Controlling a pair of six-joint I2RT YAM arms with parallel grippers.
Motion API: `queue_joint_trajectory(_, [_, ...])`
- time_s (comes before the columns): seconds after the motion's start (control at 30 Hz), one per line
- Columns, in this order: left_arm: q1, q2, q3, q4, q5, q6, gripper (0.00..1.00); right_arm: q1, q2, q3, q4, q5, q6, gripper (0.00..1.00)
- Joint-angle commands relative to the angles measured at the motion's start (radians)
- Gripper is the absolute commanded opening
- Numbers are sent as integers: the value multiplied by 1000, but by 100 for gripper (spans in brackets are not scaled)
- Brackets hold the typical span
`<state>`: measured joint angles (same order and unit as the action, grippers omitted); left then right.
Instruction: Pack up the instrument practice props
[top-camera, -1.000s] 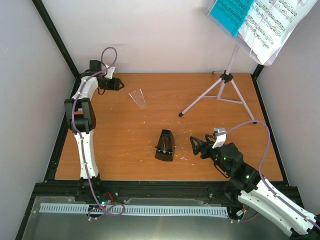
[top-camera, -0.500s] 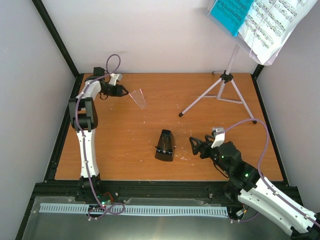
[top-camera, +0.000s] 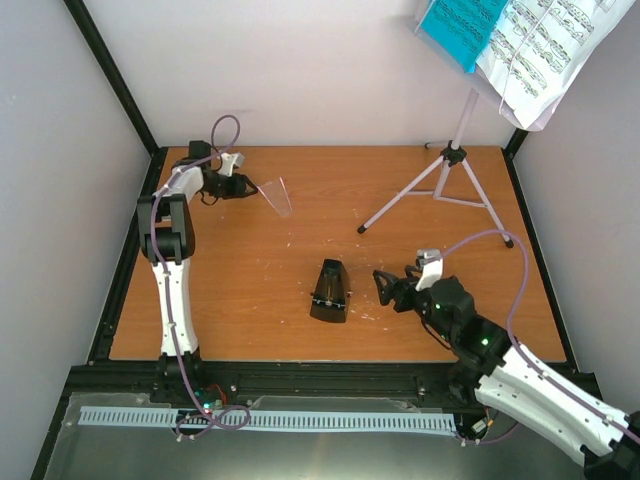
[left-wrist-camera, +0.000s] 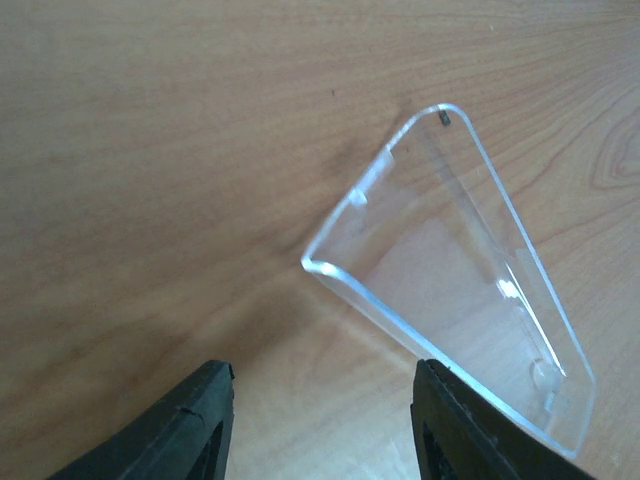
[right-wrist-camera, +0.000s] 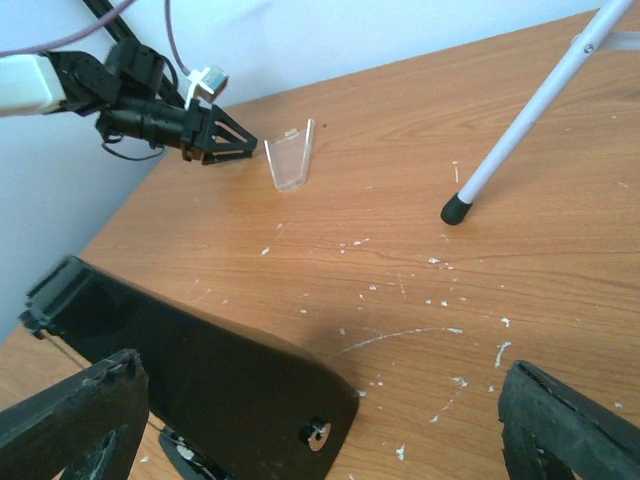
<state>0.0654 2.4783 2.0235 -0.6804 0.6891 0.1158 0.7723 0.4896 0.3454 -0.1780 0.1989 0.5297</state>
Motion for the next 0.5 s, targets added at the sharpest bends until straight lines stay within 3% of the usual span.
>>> queue_joint_trajectory(0.0, [-4,-127,-122,125,-12,-88,52,-5,176,127,52,0,-59,93])
queue_joint_trajectory(0.1, [-4,-187,-198,206,-25,-168,56,-31,320,214,39,-27,-75,92])
queue_joint_trajectory(0.2, [-4,-223,-233,246,-19,-208,58,-56,432,264,71,-163,-118,94])
queue_joint_trajectory(0.33, [-3,-355,-365,358,-84,-266,61,-56,463,279,144,-316,-155,98])
queue_joint_trajectory(0.47, [17,-467,-441,422,-120,-295,71,-56,470,322,106,-339,-201,100])
